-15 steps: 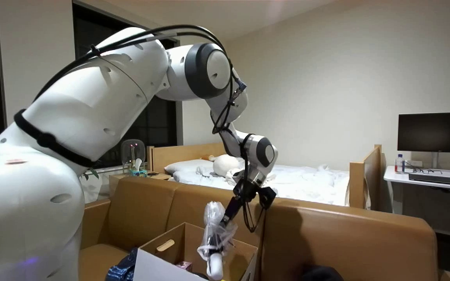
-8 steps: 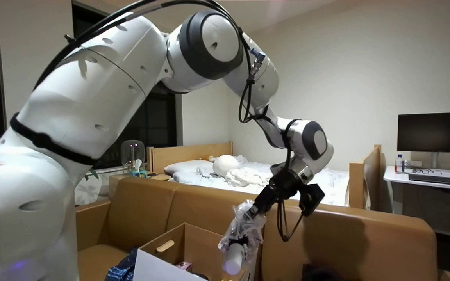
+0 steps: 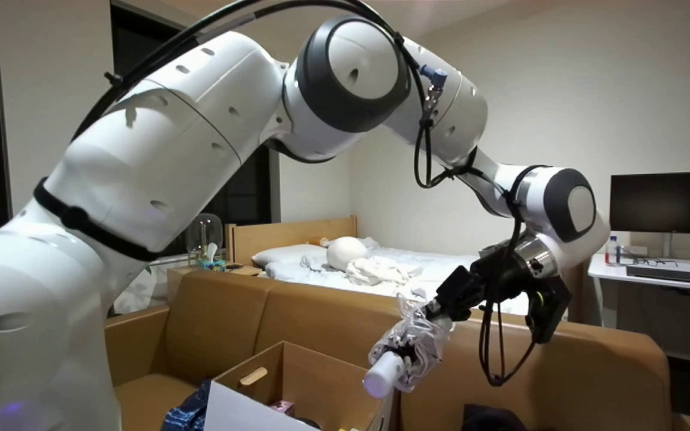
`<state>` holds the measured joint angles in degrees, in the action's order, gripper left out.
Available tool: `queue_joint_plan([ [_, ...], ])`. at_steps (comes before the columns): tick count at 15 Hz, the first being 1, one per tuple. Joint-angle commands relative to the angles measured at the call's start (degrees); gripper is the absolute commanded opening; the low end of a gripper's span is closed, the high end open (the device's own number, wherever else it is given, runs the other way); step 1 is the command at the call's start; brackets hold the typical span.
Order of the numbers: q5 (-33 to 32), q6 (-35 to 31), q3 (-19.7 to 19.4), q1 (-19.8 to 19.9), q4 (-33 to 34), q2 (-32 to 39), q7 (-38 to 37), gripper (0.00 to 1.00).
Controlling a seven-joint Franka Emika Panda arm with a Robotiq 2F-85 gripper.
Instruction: Take the umbrella and the jacket out of the box
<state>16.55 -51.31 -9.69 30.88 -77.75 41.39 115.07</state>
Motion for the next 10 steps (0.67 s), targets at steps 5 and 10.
queue_joint_plan([
  [5,20.3,-6.69,-0.58,1.83,-2.02,-1.62,-24.62,0.01],
  [10,28.45,-19.6,-1.95,-0.39,-10.02,-7.07,-33.67,0.01],
])
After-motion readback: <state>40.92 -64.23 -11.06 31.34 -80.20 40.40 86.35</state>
